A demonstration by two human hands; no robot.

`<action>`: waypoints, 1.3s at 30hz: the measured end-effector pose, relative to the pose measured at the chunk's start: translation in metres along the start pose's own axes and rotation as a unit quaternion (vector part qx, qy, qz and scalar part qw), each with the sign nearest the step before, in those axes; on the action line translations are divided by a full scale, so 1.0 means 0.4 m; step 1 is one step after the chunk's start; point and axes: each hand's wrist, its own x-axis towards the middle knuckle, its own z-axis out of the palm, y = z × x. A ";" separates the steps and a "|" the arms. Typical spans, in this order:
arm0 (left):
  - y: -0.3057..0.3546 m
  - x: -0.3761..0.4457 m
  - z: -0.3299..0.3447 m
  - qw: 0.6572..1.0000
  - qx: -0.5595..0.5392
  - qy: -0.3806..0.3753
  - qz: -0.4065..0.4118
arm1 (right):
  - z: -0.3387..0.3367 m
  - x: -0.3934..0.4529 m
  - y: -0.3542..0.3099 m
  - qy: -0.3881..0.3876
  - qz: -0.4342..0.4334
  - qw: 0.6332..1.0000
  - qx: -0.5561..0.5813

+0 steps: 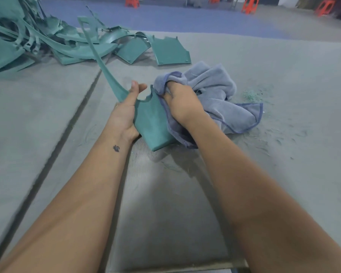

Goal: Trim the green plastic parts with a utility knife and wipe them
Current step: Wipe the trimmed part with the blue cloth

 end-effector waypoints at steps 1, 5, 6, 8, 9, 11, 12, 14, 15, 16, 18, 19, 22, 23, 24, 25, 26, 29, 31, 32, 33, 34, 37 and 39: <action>0.000 0.001 0.000 1.000 0.010 0.005 0.004 | 0.001 -0.007 -0.002 0.024 0.011 1.000 -0.009; 0.000 0.004 0.000 0.999 0.037 0.032 0.011 | 0.039 -0.043 -0.018 0.077 0.043 0.993 -0.081; 0.001 0.004 -0.001 0.999 0.039 0.034 0.013 | 0.053 -0.053 -0.022 0.085 0.037 0.988 -0.121; 0.004 0.003 -0.002 0.999 0.037 0.032 0.012 | 0.065 -0.066 -0.029 0.082 0.047 0.981 -0.167; 0.005 0.001 -0.003 0.999 0.035 0.031 0.010 | 0.061 -0.067 -0.031 0.061 0.061 0.984 -0.157; 0.007 -0.003 -0.001 0.999 0.029 0.030 0.004 | 0.040 -0.056 -0.029 0.019 0.074 0.995 -0.066; 0.007 -0.004 0.000 0.999 0.032 0.030 0.005 | 0.026 -0.048 -0.025 0.009 0.074 0.997 -0.006; 0.008 -0.008 0.003 0.998 0.047 0.027 0.011 | 0.003 -0.038 -0.015 0.015 0.083 0.996 0.038; 0.009 -0.010 0.005 0.998 0.053 0.025 0.014 | -0.002 -0.041 -0.011 0.026 0.078 0.996 0.024; 0.009 -0.011 0.006 0.998 0.058 0.023 0.016 | -0.001 -0.048 -0.006 0.042 0.068 0.997 0.004; 0.011 -0.013 0.007 0.997 0.063 0.023 0.026 | 0.006 -0.062 0.001 0.089 0.048 0.995 -0.005; 0.012 -0.014 0.007 0.997 0.069 0.023 0.036 | 0.009 -0.069 0.002 0.120 0.051 0.991 0.018; 0.017 -0.017 0.003 0.994 0.076 0.024 0.069 | -0.014 -0.063 0.005 0.236 0.161 0.926 0.247; 0.021 -0.018 0.001 0.994 0.070 0.027 0.078 | -0.036 -0.058 0.001 0.263 0.200 0.866 0.375; 0.025 -0.018 0.001 0.994 0.058 0.033 0.085 | -0.058 -0.057 0.004 0.272 0.221 0.812 0.467; 0.029 -0.017 0.000 0.994 0.044 0.040 0.093 | -0.075 -0.060 0.007 0.257 0.231 0.797 0.494; 0.032 -0.016 0.001 0.993 0.031 0.047 0.100 | -0.086 -0.064 0.012 0.219 0.232 0.819 0.477; 0.034 -0.016 0.005 0.992 -0.004 0.054 0.110 | -0.081 -0.085 0.014 0.039 0.125 0.931 0.341; 0.034 -0.015 0.004 0.992 -0.012 0.060 0.109 | -0.055 -0.093 0.013 -0.065 0.044 0.975 0.207; 0.036 -0.015 0.002 0.992 -0.011 0.067 0.107 | -0.044 -0.088 0.017 -0.078 0.028 0.985 0.153; 0.037 -0.014 -0.002 0.992 -0.008 0.072 0.104 | -0.036 -0.082 0.020 -0.070 0.027 0.987 0.140; 0.037 -0.014 -0.005 0.992 -0.006 0.073 0.100 | -0.031 -0.078 0.022 -0.047 0.026 0.986 0.157; 0.034 -0.015 -0.003 0.994 -0.001 0.063 0.084 | -0.020 -0.067 0.022 0.051 0.037 0.975 0.212; 0.030 -0.017 0.000 0.995 0.000 0.061 0.082 | -0.013 -0.066 0.021 0.108 0.055 0.971 0.206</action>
